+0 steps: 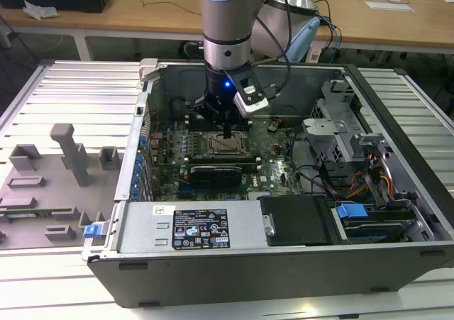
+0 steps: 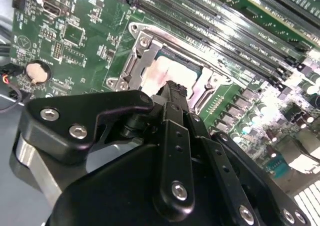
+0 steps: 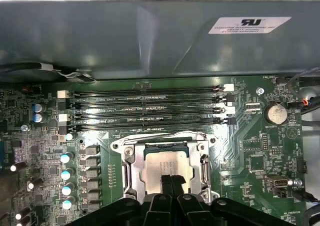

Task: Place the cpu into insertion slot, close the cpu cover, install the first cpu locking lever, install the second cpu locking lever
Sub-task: 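Install the first cpu locking lever, then install the second cpu locking lever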

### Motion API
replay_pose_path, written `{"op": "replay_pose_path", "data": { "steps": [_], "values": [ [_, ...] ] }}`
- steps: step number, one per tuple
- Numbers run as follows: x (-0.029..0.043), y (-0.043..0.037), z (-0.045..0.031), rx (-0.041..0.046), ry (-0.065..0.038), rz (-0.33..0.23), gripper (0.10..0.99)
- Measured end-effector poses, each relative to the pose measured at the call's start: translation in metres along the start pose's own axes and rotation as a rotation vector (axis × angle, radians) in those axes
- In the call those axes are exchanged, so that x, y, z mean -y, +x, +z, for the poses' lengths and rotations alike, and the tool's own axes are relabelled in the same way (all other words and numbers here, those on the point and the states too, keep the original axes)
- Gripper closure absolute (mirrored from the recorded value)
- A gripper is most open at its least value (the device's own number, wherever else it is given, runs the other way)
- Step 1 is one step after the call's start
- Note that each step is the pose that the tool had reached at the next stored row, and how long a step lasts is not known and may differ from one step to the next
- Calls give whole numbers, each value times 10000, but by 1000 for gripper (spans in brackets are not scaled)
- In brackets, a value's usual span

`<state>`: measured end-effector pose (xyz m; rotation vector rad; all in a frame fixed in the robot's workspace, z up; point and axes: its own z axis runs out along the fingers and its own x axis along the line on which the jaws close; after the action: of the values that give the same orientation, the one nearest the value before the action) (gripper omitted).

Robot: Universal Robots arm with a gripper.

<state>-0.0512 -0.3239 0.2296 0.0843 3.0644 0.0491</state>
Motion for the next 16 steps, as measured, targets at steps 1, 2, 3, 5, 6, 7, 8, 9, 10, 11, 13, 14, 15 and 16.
{"op": "replay_pose_path", "data": {
  "steps": [1,2,3,5,6,7,8,9,10,11,13,14,15,16],
  "values": [
    [0,0,0,0,0,-1,980],
    [0,0,0,0,0,-1,980],
    [0,0,-2,-1,2,-1,980],
    [0,0,-2,-1,2,-2,980],
    [0,0,-2,-1,2,-2,980],
    [0,0,-3,-1,2,-2,980],
    [0,0,-3,-2,2,-2,980],
    [0,0,-4,-1,2,-3,980],
    [0,0,-4,-1,2,-3,980],
    [0,0,-4,-1,2,-3,980],
    [0,0,-4,-2,2,-3,980],
    [0,0,-5,-2,2,-3,980],
    [1,0,-12,-4,7,-4,980],
    [-1,-3,-43,-2,3,-3,980]
  ]
}}
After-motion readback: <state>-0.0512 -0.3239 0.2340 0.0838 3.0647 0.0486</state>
